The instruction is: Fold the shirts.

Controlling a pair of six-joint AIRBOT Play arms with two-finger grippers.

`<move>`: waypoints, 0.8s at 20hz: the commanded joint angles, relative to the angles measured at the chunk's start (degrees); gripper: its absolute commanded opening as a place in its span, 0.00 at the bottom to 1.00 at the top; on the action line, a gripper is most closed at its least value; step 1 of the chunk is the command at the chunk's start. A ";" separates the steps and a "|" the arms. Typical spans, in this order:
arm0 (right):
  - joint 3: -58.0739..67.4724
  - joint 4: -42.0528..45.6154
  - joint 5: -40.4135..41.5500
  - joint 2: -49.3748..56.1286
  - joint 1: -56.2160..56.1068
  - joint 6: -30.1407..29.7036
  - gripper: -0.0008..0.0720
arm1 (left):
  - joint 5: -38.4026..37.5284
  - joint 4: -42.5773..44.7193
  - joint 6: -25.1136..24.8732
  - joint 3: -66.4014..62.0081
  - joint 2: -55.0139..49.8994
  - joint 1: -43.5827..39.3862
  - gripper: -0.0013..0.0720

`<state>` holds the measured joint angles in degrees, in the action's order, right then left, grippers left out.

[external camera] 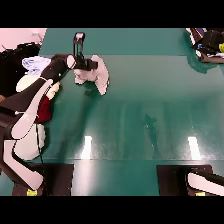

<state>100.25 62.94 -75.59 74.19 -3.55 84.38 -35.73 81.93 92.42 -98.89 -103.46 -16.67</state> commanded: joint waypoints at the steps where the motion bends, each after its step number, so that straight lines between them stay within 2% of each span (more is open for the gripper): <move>1: 0.07 0.00 0.59 -0.98 -0.02 0.02 0.03 | -8.28 1.64 -4.11 -10.29 3.06 -0.02 0.05; 4: 0.07 0.15 5.22 -5.01 -0.02 0.00 0.03 | -12.96 -1.99 -14.45 -19.56 12.31 -0.02 0.05; 6: 0.07 0.15 8.85 -8.31 -0.02 0.00 0.03 | -15.63 -10.27 -21.77 -20.06 20.85 -0.02 0.05; 9: 0.07 0.15 11.10 -12.09 -0.02 0.00 0.03 | -27.85 -24.35 -29.27 -19.71 30.16 -0.02 0.05; 11: 0.04 0.15 10.67 -13.70 -0.02 0.00 0.03 | -36.52 -30.23 -29.88 -19.65 32.68 -0.02 0.05; 12: 0.04 0.13 10.64 -14.29 -0.02 0.00 0.03 | -38.53 -32.11 -29.88 -18.82 33.22 -0.02 0.05; 16: 0.02 0.04 10.16 -15.87 -0.02 0.02 0.03 | -40.11 -32.74 -29.83 -6.01 33.07 -0.02 0.05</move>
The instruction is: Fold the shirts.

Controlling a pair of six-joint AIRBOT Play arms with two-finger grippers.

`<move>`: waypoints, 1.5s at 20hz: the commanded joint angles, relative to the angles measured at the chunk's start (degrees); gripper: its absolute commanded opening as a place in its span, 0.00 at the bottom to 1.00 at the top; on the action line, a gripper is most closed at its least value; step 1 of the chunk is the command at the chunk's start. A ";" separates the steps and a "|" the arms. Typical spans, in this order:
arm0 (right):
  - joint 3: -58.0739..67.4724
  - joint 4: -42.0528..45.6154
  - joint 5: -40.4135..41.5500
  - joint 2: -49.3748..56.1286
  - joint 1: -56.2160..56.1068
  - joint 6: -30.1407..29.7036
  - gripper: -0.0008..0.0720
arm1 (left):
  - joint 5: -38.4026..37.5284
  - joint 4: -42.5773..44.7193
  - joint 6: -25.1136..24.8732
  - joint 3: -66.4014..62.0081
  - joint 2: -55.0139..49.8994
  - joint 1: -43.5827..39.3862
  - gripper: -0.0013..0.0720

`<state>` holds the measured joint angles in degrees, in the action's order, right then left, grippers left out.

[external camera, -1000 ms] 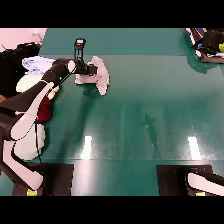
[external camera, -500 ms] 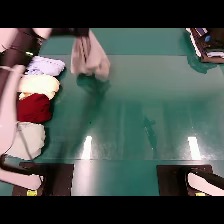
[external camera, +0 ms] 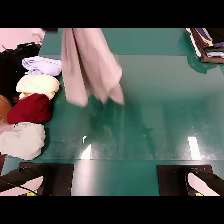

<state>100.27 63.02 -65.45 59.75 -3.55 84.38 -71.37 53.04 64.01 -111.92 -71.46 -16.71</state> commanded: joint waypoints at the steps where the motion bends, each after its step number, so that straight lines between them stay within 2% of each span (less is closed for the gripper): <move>1: -0.02 -0.02 -0.37 -1.53 -0.02 0.02 0.03 | -3.91 -3.85 -1.42 12.11 0.39 0.02 0.05; 2: -0.02 -0.04 -0.83 -1.57 -0.02 0.02 0.03 | -2.56 -3.72 -1.40 17.07 -0.24 0.02 0.05; 3: -0.02 -0.04 -1.38 -1.57 -0.02 0.02 0.03 | -0.44 -3.26 -1.22 22.01 -1.07 0.04 0.17; 4: -0.02 -0.04 -1.84 -1.55 -0.02 0.02 0.03 | 2.12 -0.55 0.00 25.81 -1.88 0.04 0.69; 5: -0.02 -0.04 -2.34 -1.44 -0.02 0.02 0.03 | 4.31 3.87 3.34 27.96 -2.67 0.24 0.90; 6: -0.02 -0.02 -2.73 -1.42 -0.02 0.02 0.03 | 5.01 8.07 6.45 28.85 -3.43 1.03 0.90; 8: -0.02 0.00 -3.21 -1.49 -0.02 0.02 0.03 | 1.70 11.91 11.45 28.96 -3.78 4.98 0.90; 10: -0.02 0.04 -3.58 -1.44 -0.02 0.02 0.03 | -5.03 11.96 13.77 29.46 -3.69 10.10 0.90; 12: -0.02 0.07 -3.67 -1.44 -0.02 0.02 0.03 | -9.60 11.91 14.03 34.45 -2.95 13.03 0.90; 14: -0.02 0.04 -3.72 -1.44 -0.02 0.02 0.03 | -6.73 10.88 14.01 44.94 -0.76 13.33 0.89; 16: -0.02 0.04 -3.72 -1.22 -0.02 0.02 0.03 | -1.66 6.29 13.46 56.65 1.01 13.22 0.89; 20: -0.02 -0.09 -4.61 0.28 -0.02 0.02 0.03 | 6.34 -4.24 7.52 70.75 1.11 13.22 0.89; 21: -0.02 -0.07 -5.35 0.92 -0.02 0.02 0.03 | 8.22 -5.25 7.48 72.26 1.11 13.22 0.89; 22: -0.02 -0.07 -6.29 1.62 -0.02 0.02 0.03 | 9.70 -5.53 7.50 73.20 1.11 13.22 0.84; 23: -0.02 -0.07 -7.19 2.29 -0.02 0.02 0.03 | 10.34 -5.53 7.30 73.55 1.11 13.22 0.62; 24: -0.02 -0.07 -7.87 3.06 -0.02 0.02 0.03 | 10.75 -5.88 6.73 73.53 1.11 13.22 0.51; 26: -0.02 0.00 -9.09 4.42 -0.02 0.02 0.03 | 12.02 -8.48 6.01 73.53 1.11 13.22 0.50; 27: -0.02 0.04 -10.05 5.20 -0.02 0.02 0.03 | 12.50 -8.72 5.97 73.50 1.11 13.22 0.31; 28: -0.02 0.17 -11.34 6.01 -0.02 0.00 0.03 | 12.35 -8.02 6.01 72.89 1.11 13.46 0.07; 30: -0.04 1.05 -14.78 8.02 -0.04 0.02 0.03 | 9.57 -5.44 6.08 69.13 1.88 15.78 0.05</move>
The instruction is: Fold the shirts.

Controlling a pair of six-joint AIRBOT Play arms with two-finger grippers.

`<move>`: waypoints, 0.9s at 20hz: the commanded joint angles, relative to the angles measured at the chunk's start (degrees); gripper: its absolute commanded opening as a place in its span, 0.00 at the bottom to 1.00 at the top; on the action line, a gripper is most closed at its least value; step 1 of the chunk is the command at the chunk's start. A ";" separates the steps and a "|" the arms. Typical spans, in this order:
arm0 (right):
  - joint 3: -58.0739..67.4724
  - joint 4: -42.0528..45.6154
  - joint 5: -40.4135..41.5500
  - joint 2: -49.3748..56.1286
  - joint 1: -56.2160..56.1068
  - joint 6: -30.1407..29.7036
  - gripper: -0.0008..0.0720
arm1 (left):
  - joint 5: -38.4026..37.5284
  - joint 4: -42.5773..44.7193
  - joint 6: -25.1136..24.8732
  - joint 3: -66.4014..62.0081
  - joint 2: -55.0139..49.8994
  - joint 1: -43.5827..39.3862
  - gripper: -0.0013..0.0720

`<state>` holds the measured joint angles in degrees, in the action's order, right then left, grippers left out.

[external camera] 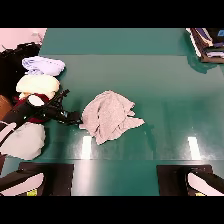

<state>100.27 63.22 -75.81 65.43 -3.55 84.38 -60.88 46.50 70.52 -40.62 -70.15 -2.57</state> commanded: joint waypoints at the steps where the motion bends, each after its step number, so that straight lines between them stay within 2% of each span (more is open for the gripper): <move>1: -0.04 1.55 -6.75 3.52 -0.33 0.00 0.03 | -2.73 2.73 -0.24 -5.62 1.44 3.63 0.05; 3: -0.28 3.74 -11.39 6.54 -1.62 0.02 0.03 | -5.51 6.93 0.83 -13.73 3.48 8.17 0.05; 6: -7.96 3.87 -10.08 9.60 -5.49 0.02 0.03 | -7.19 11.78 1.51 -24.85 5.60 12.26 0.05; 7: -12.04 3.80 -8.33 10.84 -7.41 0.02 0.17 | -7.37 13.14 1.51 -27.12 5.84 12.26 0.05; 8: -16.09 3.69 -5.81 12.55 -9.35 0.02 0.57 | -7.72 13.51 1.57 -28.70 5.84 12.26 0.05; 9: -19.37 2.34 -2.91 14.58 -11.17 -0.04 0.72 | -7.69 13.35 1.75 -29.14 5.81 12.26 0.05; 11: -23.21 -4.37 2.34 20.22 -14.38 -3.52 0.71 | -7.72 13.18 2.62 -29.07 5.62 12.26 0.05; 14: -19.82 -13.94 6.56 30.80 -18.88 -7.56 0.69 | -7.72 13.33 2.62 -29.07 5.40 12.24 0.05; 15: -16.98 -14.64 6.95 34.34 -20.55 -7.54 0.61 | -7.74 13.33 2.97 -29.07 5.40 12.26 0.05; 18: -8.02 -16.72 6.84 43.39 -24.85 -7.52 0.61 | -7.74 13.14 3.19 -29.07 5.40 12.24 0.05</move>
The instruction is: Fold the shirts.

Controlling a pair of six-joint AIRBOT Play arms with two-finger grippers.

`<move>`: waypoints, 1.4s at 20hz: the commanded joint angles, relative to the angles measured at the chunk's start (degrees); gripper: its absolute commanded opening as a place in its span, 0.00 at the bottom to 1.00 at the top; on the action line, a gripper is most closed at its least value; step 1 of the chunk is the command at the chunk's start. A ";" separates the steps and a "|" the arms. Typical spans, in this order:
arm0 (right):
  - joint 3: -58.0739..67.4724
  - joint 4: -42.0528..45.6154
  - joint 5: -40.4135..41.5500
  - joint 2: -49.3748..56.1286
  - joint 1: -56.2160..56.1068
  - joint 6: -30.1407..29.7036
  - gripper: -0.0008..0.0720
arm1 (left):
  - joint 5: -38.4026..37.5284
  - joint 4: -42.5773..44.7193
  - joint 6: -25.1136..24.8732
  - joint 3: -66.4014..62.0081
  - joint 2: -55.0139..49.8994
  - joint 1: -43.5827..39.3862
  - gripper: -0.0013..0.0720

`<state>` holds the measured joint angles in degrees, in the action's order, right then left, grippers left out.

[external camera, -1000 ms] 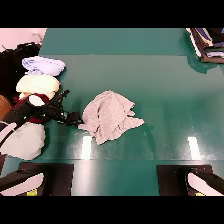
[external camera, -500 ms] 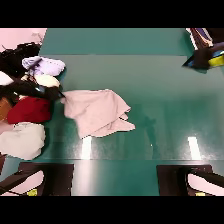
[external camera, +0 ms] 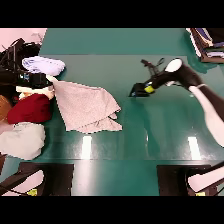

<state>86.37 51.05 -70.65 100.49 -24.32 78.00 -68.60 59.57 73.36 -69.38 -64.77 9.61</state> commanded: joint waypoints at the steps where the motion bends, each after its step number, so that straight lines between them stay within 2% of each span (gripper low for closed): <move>1: 8.46 -5.09 1.70 10.62 -5.29 -1.14 0.61 | -0.11 0.09 0.35 -0.31 0.02 0.09 0.05; 6: 19.74 -5.01 1.64 19.37 -9.92 -0.85 0.60 | -1.07 0.02 0.35 -0.31 0.02 0.07 0.05; 7: 21.55 -5.01 1.36 20.63 -10.51 -0.85 0.57 | -1.22 -0.02 0.35 -0.31 0.02 0.07 0.05; 9: 24.24 -4.94 1.31 22.29 -11.61 -0.87 0.36 | -1.84 -0.07 0.35 -0.31 0.02 0.09 0.05; 10: 25.53 -4.76 1.53 22.77 -11.80 -0.92 0.12 | -2.23 -0.15 0.35 -0.31 0.04 0.07 0.05; 11: 26.62 -4.00 1.55 22.75 -11.69 -0.90 0.03 | -2.54 -0.48 0.46 -0.33 0.11 0.07 0.05; 14: 31.69 2.99 -1.11 19.34 -9.88 0.04 0.03 | -0.81 -0.55 1.42 -1.92 3.37 0.09 0.05; 17: 32.15 10.95 -0.44 7.65 -6.05 0.20 0.03 | -1.38 -2.25 1.70 -10.16 8.74 0.07 0.05; 25: 32.02 13.73 -5.07 -25.38 -0.68 0.17 0.03 | -6.21 -26.62 1.25 -32.20 16.11 0.07 0.05; 28: 32.02 15.28 -6.29 -32.85 -0.70 0.33 0.03 | -7.91 -30.45 1.27 -36.37 16.11 0.07 0.05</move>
<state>118.32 64.42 -75.33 75.66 -25.39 78.13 -74.56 35.66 74.72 -100.99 -49.30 9.65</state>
